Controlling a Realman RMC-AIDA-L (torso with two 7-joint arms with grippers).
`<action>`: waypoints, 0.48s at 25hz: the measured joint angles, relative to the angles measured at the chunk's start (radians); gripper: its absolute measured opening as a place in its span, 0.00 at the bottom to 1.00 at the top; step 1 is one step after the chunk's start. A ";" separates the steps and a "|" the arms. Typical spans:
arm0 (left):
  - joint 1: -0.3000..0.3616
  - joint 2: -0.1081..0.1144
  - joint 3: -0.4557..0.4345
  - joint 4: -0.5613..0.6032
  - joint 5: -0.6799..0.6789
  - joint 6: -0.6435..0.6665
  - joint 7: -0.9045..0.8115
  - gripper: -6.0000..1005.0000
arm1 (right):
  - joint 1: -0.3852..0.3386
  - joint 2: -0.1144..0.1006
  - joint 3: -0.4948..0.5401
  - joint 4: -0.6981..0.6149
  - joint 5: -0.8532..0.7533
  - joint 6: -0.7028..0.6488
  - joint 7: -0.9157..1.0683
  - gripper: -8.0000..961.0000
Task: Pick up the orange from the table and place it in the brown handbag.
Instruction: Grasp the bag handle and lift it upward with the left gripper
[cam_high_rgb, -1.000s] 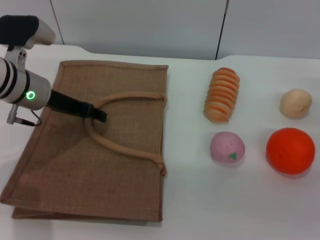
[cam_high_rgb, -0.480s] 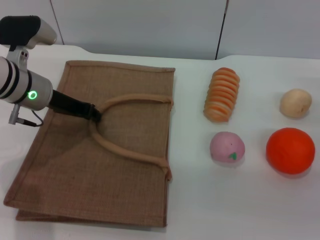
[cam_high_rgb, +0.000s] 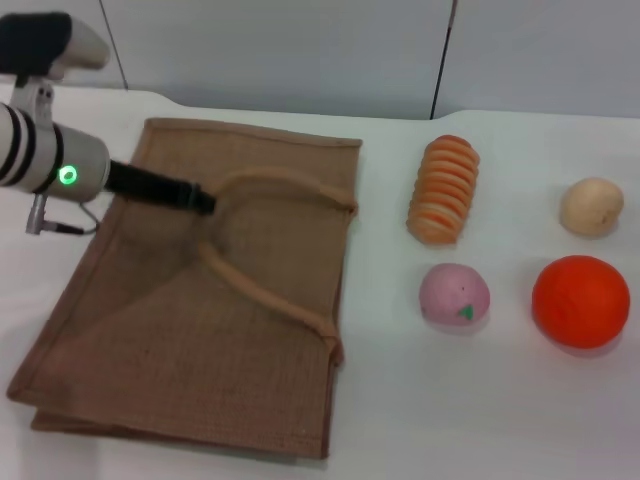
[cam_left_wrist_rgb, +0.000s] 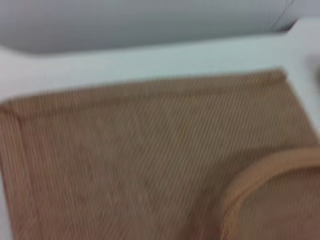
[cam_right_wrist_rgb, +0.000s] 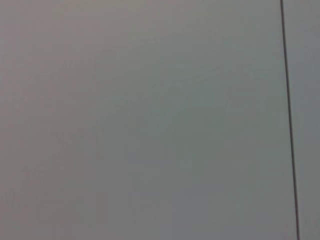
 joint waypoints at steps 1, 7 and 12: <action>0.015 0.000 0.001 0.025 -0.054 -0.013 0.024 0.14 | -0.002 0.000 0.000 -0.001 0.000 -0.002 0.000 0.80; 0.098 0.001 0.011 0.200 -0.330 -0.147 0.118 0.14 | -0.002 0.000 -0.001 -0.001 -0.002 -0.007 0.000 0.80; 0.145 0.005 0.004 0.237 -0.536 -0.218 0.215 0.13 | 0.002 -0.004 -0.014 -0.027 -0.124 -0.001 0.055 0.80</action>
